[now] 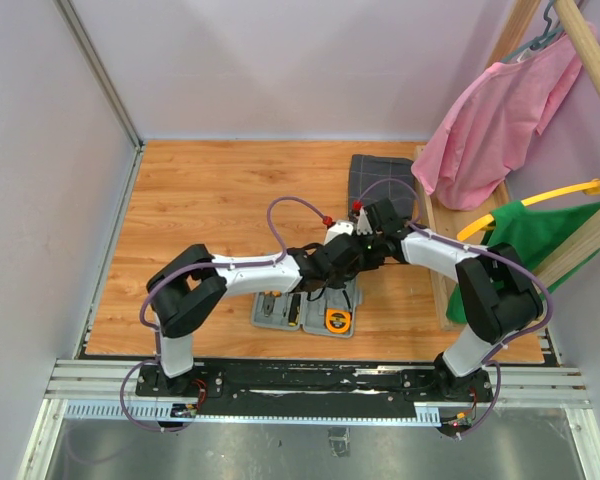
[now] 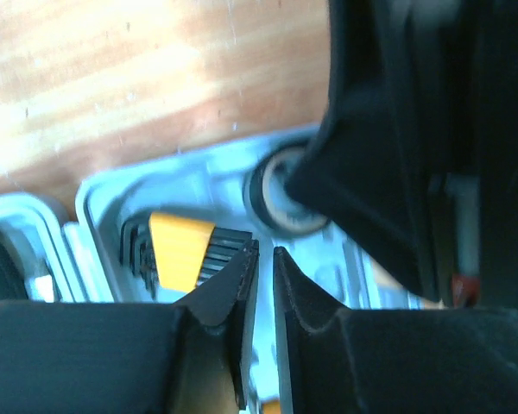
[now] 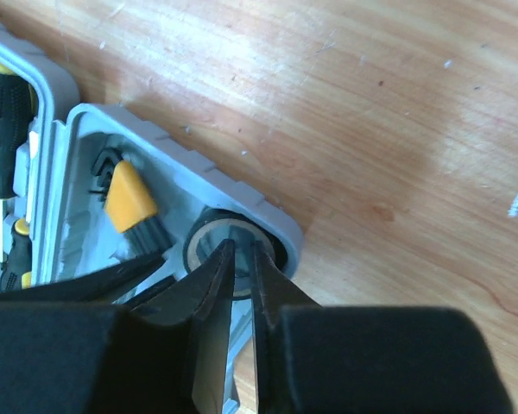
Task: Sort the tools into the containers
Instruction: Adjust the engineering item in the storage box.
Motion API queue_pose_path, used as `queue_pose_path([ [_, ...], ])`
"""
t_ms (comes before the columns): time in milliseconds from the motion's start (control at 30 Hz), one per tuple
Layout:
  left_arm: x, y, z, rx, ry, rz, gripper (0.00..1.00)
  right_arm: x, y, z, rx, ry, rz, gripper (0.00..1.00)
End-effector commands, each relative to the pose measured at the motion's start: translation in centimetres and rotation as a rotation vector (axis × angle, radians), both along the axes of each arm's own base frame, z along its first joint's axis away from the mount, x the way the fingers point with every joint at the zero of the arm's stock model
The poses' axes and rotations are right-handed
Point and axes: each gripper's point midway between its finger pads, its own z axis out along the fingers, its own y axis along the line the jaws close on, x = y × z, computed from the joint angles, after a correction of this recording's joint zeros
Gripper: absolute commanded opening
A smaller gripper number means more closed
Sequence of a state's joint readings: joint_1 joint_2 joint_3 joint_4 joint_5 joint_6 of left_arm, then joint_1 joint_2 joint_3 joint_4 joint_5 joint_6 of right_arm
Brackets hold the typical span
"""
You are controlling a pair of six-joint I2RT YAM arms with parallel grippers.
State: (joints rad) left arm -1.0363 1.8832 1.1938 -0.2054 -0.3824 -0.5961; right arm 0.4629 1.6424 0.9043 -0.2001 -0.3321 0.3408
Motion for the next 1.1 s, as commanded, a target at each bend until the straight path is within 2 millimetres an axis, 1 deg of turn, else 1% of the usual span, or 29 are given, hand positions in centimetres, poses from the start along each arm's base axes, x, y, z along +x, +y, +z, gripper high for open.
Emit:
queue_pose_path([
  [0,-3.0,3.6,-0.4,0.094,0.105,-0.029,0.21,1.1,-1.4,-0.3,-0.04,-0.012,-0.041,0.15],
  [67,-2.3,3.0,1.4,0.038,0.062,-0.031,0.28,1.1,-1.3,-0.1,-0.035,-0.015,-0.037,0.15],
  [167,-1.7,2.4,3.7,-0.03,0.018,-0.038,0.31,1.1,-0.9,0.3,-0.016,-0.02,-0.02,0.15],
  [300,-1.5,2.2,5.3,-0.073,-0.016,-0.045,0.32,1.3,-0.2,1.5,0.026,-0.042,0.008,0.16],
  [400,-1.5,2.5,6.0,-0.097,-0.035,-0.042,0.32,1.4,0.4,2.8,0.064,-0.071,0.028,0.17],
  [567,-1.5,3.8,6.2,-0.11,-0.048,-0.018,0.32,1.6,0.7,5.1,0.102,-0.131,0.04,0.2],
  [667,-1.6,4.7,5.6,-0.1,-0.042,-0.003,0.32,1.6,0.6,5.9,0.109,-0.152,0.039,0.21],
  [767,-1.8,5.3,5.0,-0.091,-0.035,0.005,0.32,1.4,0.3,5.8,0.086,-0.146,0.043,0.22],
  [867,-2.0,5.7,4.5,-0.086,-0.029,0.013,0.32,1.2,0.1,5.1,0.062,-0.13,0.049,0.22],
  [967,-2.2,6.1,4.3,-0.093,-0.026,0.022,0.32,0.9,0.6,4.7,0.068,-0.112,0.07,0.19],
  [1067,-2.4,6.5,4.1,-0.1,-0.025,0.033,0.32,0.4,1.2,4.3,0.08,-0.093,0.099,0.18],
])
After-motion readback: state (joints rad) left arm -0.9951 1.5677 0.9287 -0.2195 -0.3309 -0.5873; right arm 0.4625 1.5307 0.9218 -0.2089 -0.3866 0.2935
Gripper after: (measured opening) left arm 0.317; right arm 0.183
